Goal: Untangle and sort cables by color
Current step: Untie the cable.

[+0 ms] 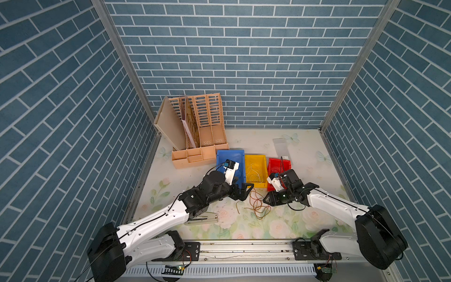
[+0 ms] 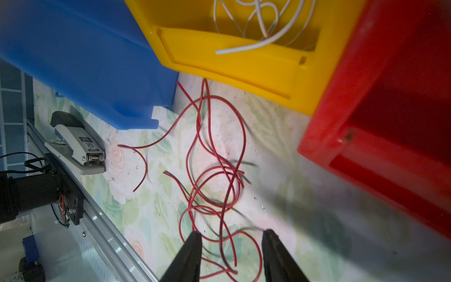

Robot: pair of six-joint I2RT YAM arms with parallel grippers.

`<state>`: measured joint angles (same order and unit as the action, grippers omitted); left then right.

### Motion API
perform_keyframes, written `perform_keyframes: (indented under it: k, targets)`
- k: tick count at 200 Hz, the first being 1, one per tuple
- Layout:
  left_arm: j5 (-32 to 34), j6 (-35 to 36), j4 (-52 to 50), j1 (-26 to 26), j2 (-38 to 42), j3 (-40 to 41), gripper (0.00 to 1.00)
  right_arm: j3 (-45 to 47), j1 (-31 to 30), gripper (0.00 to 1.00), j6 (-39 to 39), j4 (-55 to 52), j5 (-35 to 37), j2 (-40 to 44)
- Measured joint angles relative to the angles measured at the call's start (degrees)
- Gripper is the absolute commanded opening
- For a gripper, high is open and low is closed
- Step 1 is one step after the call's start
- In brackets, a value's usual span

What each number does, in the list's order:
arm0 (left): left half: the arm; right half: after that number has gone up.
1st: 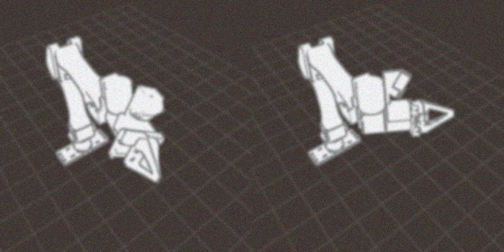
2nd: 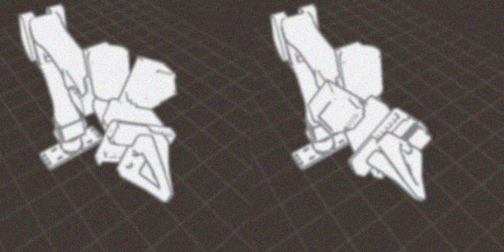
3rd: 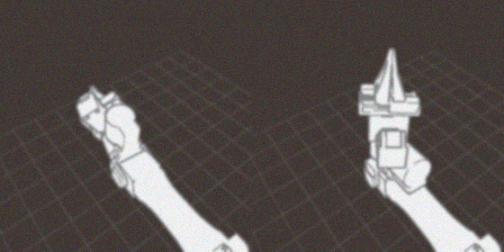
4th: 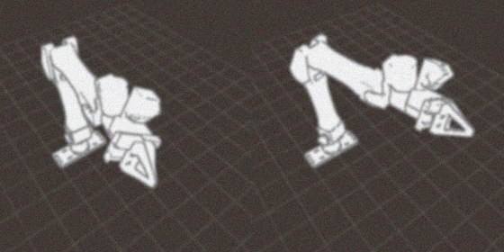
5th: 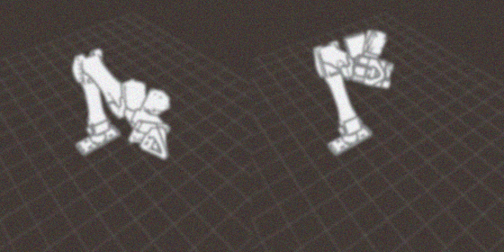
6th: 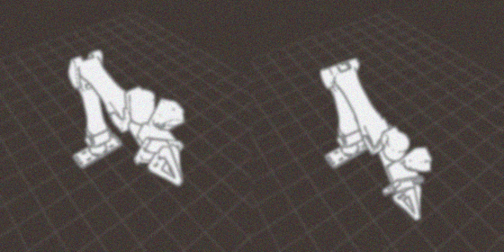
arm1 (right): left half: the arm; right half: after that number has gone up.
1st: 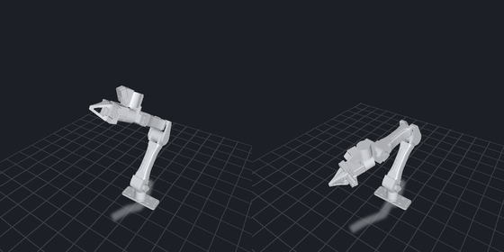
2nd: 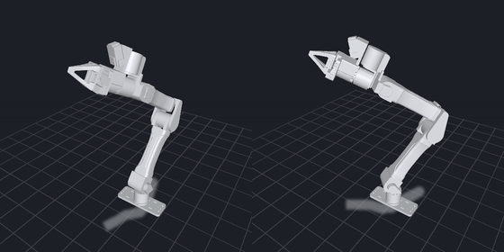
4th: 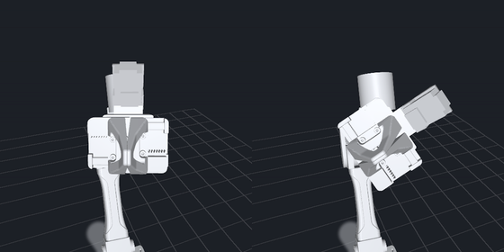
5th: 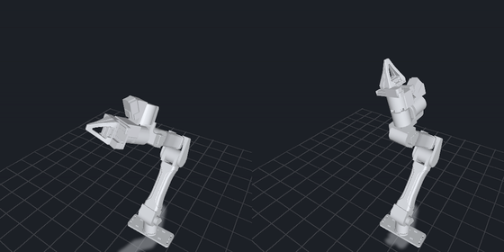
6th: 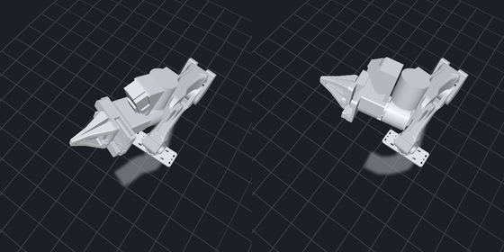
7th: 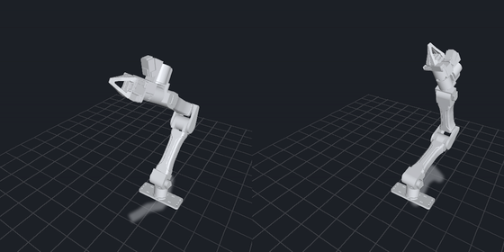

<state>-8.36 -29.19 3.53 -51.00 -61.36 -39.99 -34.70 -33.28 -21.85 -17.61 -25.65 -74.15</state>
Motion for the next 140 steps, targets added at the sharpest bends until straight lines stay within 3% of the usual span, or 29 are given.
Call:
perform_keyframes:
  k: [44,99,140]
  targets:
    - [2.58,-0.48,-2.73,-0.04,0.00,0.11,1.00,0.00,-0.37,0.28,-0.59,1.66,0.46,-2.47]
    - [4.07,-0.63,-4.15,-0.04,0.00,0.11,0.99,-0.15,-0.85,0.00,-1.01,2.19,1.42,-4.28]
    - [4.20,-0.61,-4.13,-0.04,0.00,0.11,1.00,-2.82,-1.49,0.00,-0.57,-0.55,4.76,-3.61]
